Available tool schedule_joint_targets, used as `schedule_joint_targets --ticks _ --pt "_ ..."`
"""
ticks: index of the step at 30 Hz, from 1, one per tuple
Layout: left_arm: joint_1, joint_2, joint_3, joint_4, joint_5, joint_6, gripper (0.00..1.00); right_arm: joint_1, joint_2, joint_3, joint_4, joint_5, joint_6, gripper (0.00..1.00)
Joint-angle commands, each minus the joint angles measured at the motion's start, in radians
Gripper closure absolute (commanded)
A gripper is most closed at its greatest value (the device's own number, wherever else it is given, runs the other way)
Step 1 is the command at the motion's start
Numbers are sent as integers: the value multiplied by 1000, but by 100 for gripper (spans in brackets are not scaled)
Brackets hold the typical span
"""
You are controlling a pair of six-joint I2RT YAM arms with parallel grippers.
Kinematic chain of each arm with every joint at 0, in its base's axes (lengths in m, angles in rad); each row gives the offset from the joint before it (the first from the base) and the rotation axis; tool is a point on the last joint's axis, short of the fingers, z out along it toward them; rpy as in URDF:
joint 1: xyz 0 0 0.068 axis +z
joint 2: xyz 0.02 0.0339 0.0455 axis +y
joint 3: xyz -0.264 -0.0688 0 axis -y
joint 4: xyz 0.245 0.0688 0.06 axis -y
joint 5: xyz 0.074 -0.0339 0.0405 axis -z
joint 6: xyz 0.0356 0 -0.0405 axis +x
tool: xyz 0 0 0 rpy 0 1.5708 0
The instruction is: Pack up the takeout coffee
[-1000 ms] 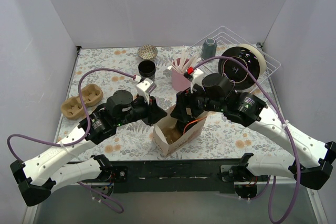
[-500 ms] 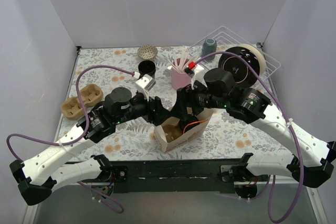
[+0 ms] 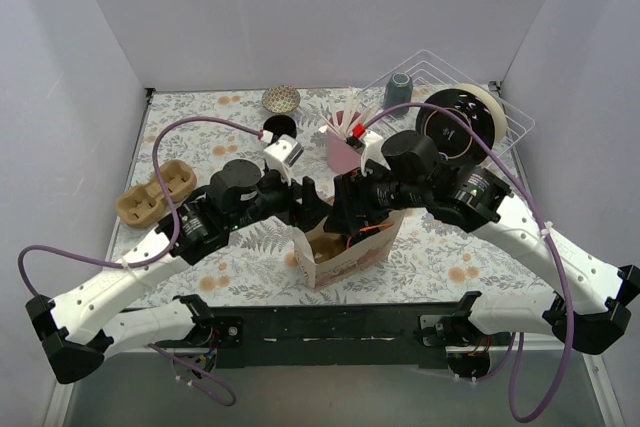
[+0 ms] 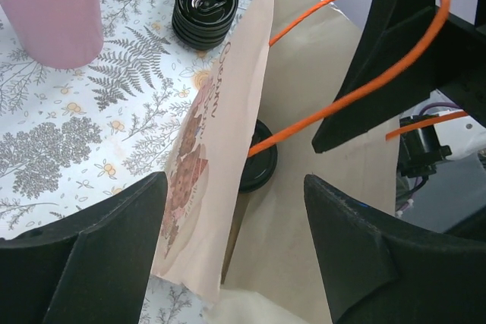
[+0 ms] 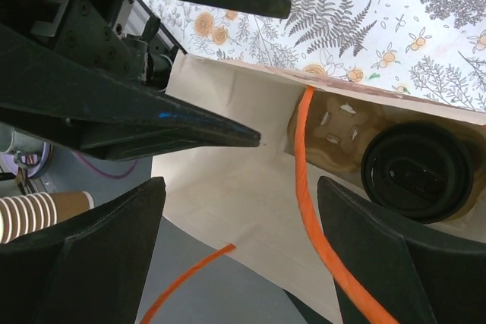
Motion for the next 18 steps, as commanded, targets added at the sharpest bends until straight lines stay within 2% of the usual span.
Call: schedule_joint_targets --ticks 1,9,11,18 --pt "2 34 27 63 -31 46 28 -4 -31 -20 26 -42 20 11" --pt "2 74 51 100 -28 45 28 -4 -67 -25 52 -57 20 8" --pt "2 70 56 100 -35 52 28 -4 -79 -11 66 -62 6 2" --pt "2 77 102 73 -51 68 27 -4 -113 58 117 -5 -52 1"
